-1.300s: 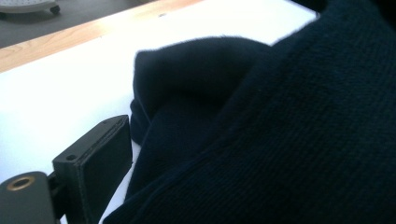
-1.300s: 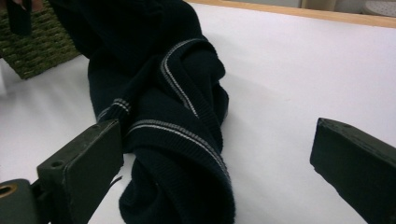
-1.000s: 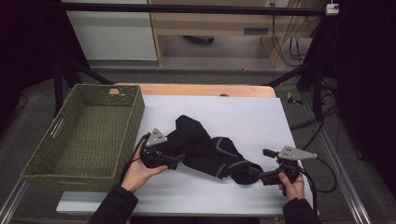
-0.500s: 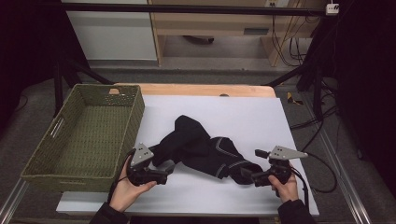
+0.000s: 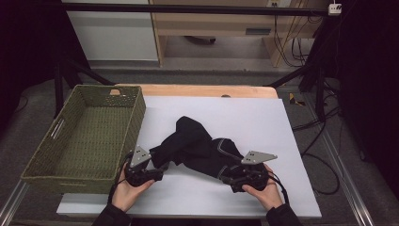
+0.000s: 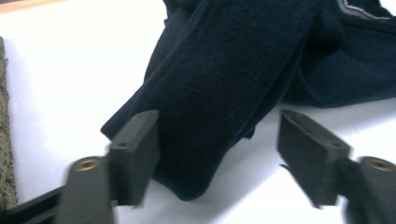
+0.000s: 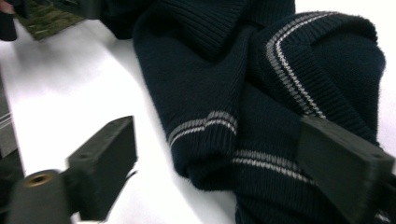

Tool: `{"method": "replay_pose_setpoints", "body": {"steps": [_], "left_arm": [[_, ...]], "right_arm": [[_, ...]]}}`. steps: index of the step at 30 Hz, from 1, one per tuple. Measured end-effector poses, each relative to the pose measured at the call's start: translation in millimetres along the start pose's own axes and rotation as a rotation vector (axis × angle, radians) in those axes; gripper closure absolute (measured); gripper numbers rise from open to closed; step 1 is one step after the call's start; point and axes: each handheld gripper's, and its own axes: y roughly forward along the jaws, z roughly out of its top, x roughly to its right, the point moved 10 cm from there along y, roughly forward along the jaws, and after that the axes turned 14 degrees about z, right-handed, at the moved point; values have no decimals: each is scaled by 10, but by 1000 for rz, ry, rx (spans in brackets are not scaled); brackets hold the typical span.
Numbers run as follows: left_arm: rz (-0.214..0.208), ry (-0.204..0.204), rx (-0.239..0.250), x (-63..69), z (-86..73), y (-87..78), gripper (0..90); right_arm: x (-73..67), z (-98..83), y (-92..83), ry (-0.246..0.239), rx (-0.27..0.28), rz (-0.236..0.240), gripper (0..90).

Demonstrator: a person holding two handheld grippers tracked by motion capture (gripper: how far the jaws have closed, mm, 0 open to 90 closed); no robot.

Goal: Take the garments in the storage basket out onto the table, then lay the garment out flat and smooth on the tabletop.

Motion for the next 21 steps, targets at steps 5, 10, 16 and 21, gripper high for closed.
{"method": "replay_pose_setpoints", "body": {"steps": [5,10,16,21], "left_arm": [[5,-2,-18,-19,-6,35,535],[-9,13,-27,18,-22,49,700],[-22,1,-47,21,-42,27,849],[-36,4,-52,35,-49,-40,862]], "right_arm": [[17,28,46,4,8,-18,319],[26,55,110,26,1,-12,483],[62,53,165,49,-21,-48,766],[2,69,70,69,-19,-4,837]]}}
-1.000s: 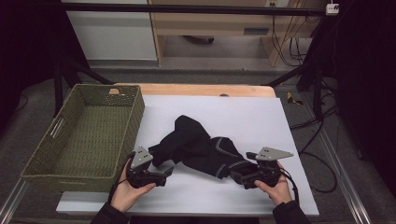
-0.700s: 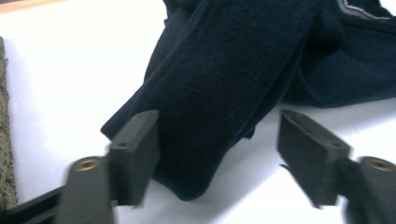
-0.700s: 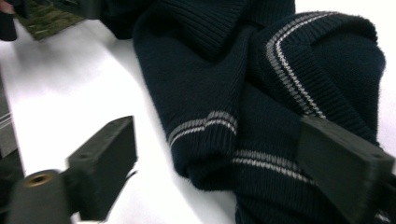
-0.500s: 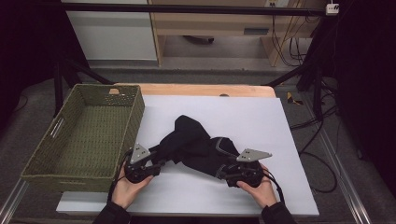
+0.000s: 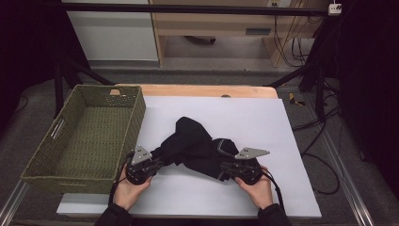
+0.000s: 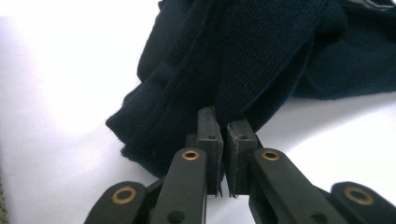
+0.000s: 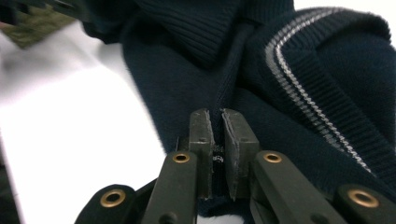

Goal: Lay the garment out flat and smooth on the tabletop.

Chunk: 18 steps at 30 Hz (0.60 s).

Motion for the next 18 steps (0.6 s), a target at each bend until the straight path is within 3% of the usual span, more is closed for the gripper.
{"method": "replay_pose_setpoints", "body": {"steps": [5,10,14,17,18], "left_arm": [[-39,24,-7,102,-79,-185,863],[-80,91,-51,251,-282,-313,864],[-109,109,-85,326,-400,-351,863],[-123,123,-79,364,-413,-356,854],[-125,111,-65,367,-389,-362,838]], "right_arm": [[-144,-30,-304,-4,9,62,842],[-168,-267,-556,21,-52,75,843],[-130,-531,-573,41,-124,59,843],[-145,-634,-504,39,-170,72,835],[-157,-640,-480,28,-178,77,823]]}}
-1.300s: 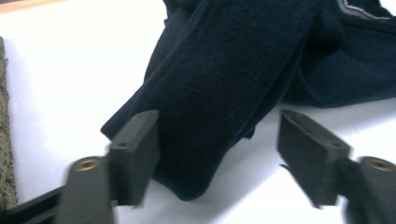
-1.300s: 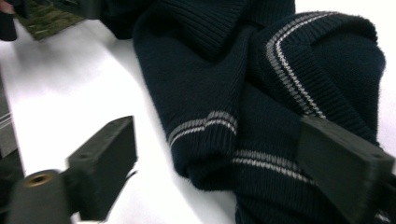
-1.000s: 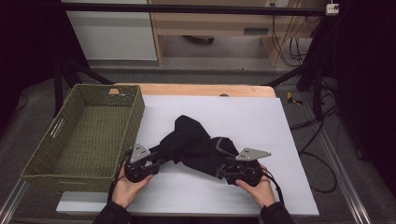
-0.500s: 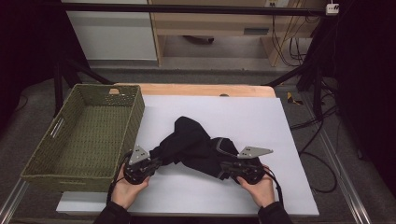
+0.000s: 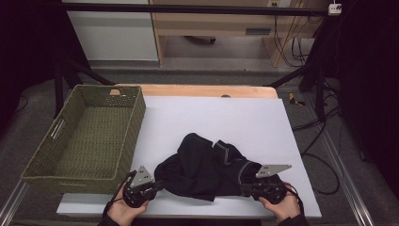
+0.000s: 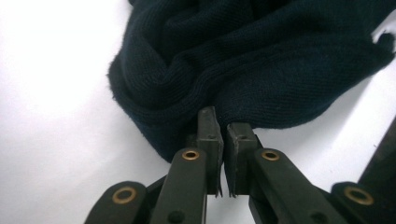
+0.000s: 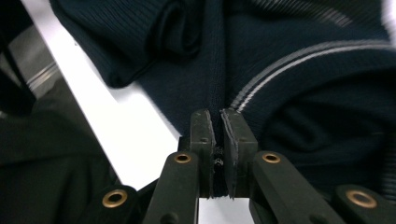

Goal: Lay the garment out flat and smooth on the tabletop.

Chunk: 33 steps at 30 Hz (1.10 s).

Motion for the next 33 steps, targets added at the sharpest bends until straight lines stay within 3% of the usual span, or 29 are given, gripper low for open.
{"method": "replay_pose_setpoints", "body": {"steps": [2,4,7,8,11,16,18,20,23,26,29,33], "left_arm": [[-10,-26,30,2,64,-30,725],[9,-30,75,-7,151,-70,601],[19,-31,104,-6,271,-102,490],[26,-31,112,-5,307,-104,456],[47,-8,105,-10,377,-108,360],[35,2,2,-10,290,-120,161],[39,9,-4,-24,266,-157,145],[11,-9,-3,-22,264,-222,128],[-7,-46,53,-39,363,-315,106],[27,-55,117,-80,563,-328,89],[50,-62,128,-103,771,-165,90],[64,-79,129,-104,1027,246,111]], "right_arm": [[-29,31,3,-27,6,5,756],[-33,106,-59,-54,57,-5,614],[59,248,-204,-70,158,-70,421],[112,281,-246,-68,182,-102,409],[270,333,-316,-27,215,-154,328],[488,311,-247,17,186,-199,270],[528,320,-219,22,181,-209,260],[548,346,-213,23,184,-214,255],[578,383,-204,23,193,-215,254],[629,384,-173,42,188,-220,260],[669,375,-139,41,174,-230,273],[684,324,-79,44,142,-228,292]]}}
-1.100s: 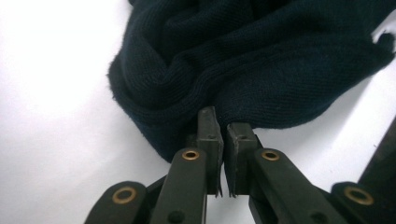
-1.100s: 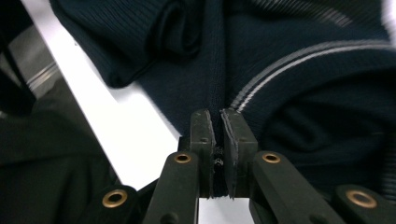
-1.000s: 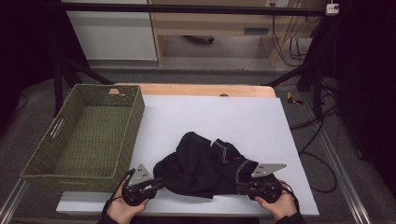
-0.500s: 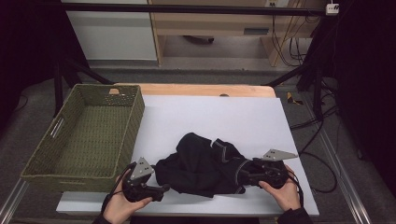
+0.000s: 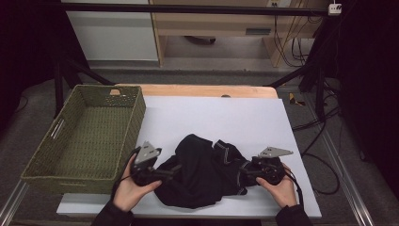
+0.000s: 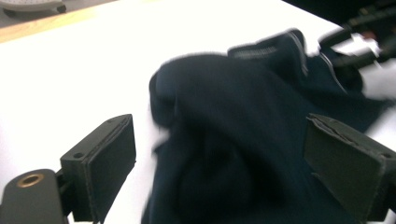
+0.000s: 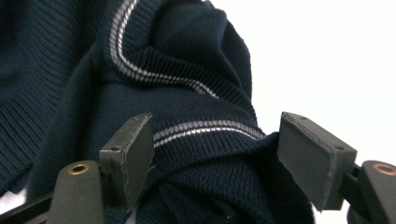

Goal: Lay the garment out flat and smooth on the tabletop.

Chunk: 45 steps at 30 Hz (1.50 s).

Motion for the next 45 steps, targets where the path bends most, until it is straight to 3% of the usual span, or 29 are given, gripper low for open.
{"method": "replay_pose_setpoints", "body": {"steps": [2,4,8,10,13,16,20,23,25,29,32,34,38,43,45], "left_arm": [[12,3,-4,22,63,240,140],[-6,3,-18,61,85,456,218],[-60,-45,-123,101,-26,727,414],[-72,-44,-149,105,-75,749,544],[-103,-74,-165,106,-87,681,765],[-88,-46,-123,73,-59,554,815],[-87,-47,-23,0,12,222,828],[-83,-46,16,-44,5,-33,829],[-91,-32,12,-20,-69,-166,830],[-153,20,-50,182,-393,-321,830],[-197,46,-89,337,-608,-353,830],[-208,62,-99,387,-662,-355,827],[-198,39,-54,349,-485,-359,749],[-127,10,70,223,20,-269,484],[-100,7,88,187,216,-153,406]], "right_arm": [[3,-24,26,-5,-14,1,313],[-11,-46,48,-6,-23,5,334],[-15,-86,66,-11,-44,15,485],[-35,-90,47,3,-55,36,637],[-44,-84,30,0,-70,42,720],[-66,-23,-24,-26,-62,30,737],[-69,181,-175,-48,28,7,740],[-24,345,-215,-65,73,-31,743],[4,442,-206,-65,97,-55,743],[93,574,-175,-84,140,-106,737],[141,504,-120,-73,102,-101,735],[150,386,-102,-68,55,-92,733],[121,127,-172,-48,3,-36,730],[42,-120,-246,-28,-36,8,719],[12,-155,-250,-36,-45,9,713]]}}
